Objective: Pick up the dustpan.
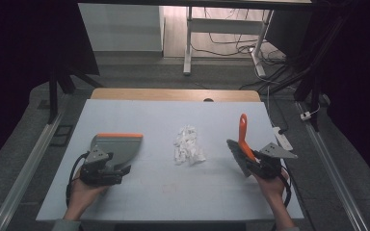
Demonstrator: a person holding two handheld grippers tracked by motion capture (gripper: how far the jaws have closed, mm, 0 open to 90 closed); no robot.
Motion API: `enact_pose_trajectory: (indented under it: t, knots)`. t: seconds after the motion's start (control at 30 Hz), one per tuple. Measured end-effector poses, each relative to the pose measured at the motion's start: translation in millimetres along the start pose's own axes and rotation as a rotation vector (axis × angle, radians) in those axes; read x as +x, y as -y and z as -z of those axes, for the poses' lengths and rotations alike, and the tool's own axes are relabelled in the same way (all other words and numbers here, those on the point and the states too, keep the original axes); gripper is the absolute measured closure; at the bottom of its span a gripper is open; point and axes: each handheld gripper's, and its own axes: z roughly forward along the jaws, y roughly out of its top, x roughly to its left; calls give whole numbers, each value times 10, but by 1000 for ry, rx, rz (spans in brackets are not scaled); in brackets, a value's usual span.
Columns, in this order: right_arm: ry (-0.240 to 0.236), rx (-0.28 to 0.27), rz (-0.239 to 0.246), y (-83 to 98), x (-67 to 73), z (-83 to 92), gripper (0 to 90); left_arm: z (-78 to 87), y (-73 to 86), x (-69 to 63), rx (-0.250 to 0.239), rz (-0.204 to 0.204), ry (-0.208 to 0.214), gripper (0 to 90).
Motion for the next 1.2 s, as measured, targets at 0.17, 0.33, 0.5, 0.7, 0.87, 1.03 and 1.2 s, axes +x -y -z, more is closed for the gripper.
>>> enact_pose_trajectory:
  t: [0.17, 0.33, 0.5, 0.7, 0.87, 1.03, 1.2]
  knots:
    - [-1, -1, -9, 23, -13, 10, 701, -5, -34, 23, -5, 12, -5, 152]
    - [9, -5, -12, 49, -19, 103, 701, -4, -109, -6, -13, 3, -15, 154]
    - [1, -29, -27, 41, -35, 126, 701, 4, -111, -8, -6, 24, -27, 157]
    - [-6, -19, -14, 33, -20, 90, 701, -2, -114, 1, -1, 35, -32, 160]
    - [-7, -20, -4, -16, 23, 31, 701, -8, -81, -24, 18, 20, -23, 161]
    - [-7, -2, 19, -20, 71, -2, 701, 13, -147, -74, 22, 18, -1, 161]
    - [-15, -2, 25, -32, 82, -41, 701, 41, -185, -93, 55, 38, -15, 161]
